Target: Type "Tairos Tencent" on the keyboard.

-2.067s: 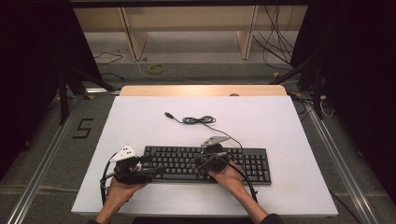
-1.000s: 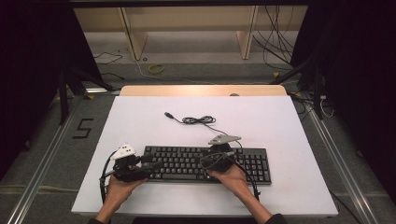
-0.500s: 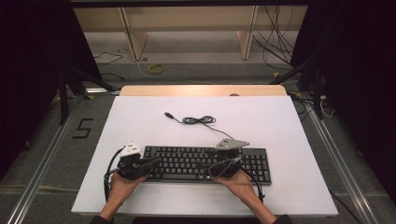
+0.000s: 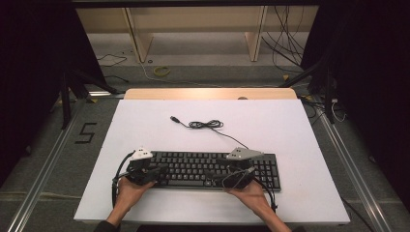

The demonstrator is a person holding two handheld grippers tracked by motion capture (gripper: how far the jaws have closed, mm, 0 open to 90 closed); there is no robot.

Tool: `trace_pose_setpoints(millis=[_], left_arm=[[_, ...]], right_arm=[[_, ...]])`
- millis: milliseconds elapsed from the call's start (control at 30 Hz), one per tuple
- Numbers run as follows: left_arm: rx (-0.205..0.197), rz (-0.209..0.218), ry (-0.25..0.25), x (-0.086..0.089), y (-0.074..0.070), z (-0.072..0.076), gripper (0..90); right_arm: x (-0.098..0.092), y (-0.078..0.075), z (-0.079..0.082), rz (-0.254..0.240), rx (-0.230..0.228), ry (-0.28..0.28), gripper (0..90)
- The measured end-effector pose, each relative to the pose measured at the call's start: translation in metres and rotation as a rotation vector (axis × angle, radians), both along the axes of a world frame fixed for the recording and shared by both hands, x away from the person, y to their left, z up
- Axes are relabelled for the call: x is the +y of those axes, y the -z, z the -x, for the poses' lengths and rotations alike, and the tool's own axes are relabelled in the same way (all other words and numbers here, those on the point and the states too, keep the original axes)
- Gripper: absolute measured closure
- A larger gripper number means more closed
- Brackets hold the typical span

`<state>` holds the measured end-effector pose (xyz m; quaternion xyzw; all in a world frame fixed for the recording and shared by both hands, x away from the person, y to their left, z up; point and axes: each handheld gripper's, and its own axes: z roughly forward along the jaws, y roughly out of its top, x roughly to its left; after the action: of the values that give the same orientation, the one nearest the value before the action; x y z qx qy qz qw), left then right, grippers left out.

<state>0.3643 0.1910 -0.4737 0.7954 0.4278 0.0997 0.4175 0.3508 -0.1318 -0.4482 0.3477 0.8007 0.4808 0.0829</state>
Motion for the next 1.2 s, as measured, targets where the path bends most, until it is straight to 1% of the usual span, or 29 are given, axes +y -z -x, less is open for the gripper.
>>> trace_pose_setpoints(millis=[200,300,633,667,733,800,1033,1200], left_arm=[[0.017,-0.018,-0.004,0.0000,0.0034,-0.0028,89.0],[0.024,-0.015,-0.007,-0.0005,0.0039,-0.0029,89.0],[0.033,-0.025,-0.006,-0.0024,0.0062,-0.0033,89.0],[0.038,-0.037,-0.001,-0.0031,0.0072,-0.0036,89.1],[0.040,-0.028,-0.008,-0.0046,0.0083,-0.0030,89.1],[0.037,-0.045,-0.006,-0.0055,0.0077,-0.0027,89.2],[0.041,-0.036,-0.010,-0.0052,0.0079,-0.0026,89.2],[0.029,-0.033,-0.009,-0.0049,0.0071,-0.0019,88.9]], right_arm=[[-0.0034,0.0008,0.0031,-0.006,-0.002,0.003,31.2],[-0.0046,0.0010,0.0046,-0.008,-0.008,0.002,30.9],[-0.0063,0.0008,0.0074,-0.007,-0.009,0.002,30.9],[-0.0065,0.0009,0.0076,-0.007,-0.009,0.002,30.9],[-0.0068,0.0014,0.0077,-0.004,-0.008,0.001,31.0],[-0.0067,0.0017,0.0080,-0.003,-0.007,0.003,31.0],[-0.0048,0.0017,0.0099,0.001,-0.006,-0.003,31.0],[-0.0049,0.0016,0.0098,-0.002,-0.007,-0.004,31.0]])
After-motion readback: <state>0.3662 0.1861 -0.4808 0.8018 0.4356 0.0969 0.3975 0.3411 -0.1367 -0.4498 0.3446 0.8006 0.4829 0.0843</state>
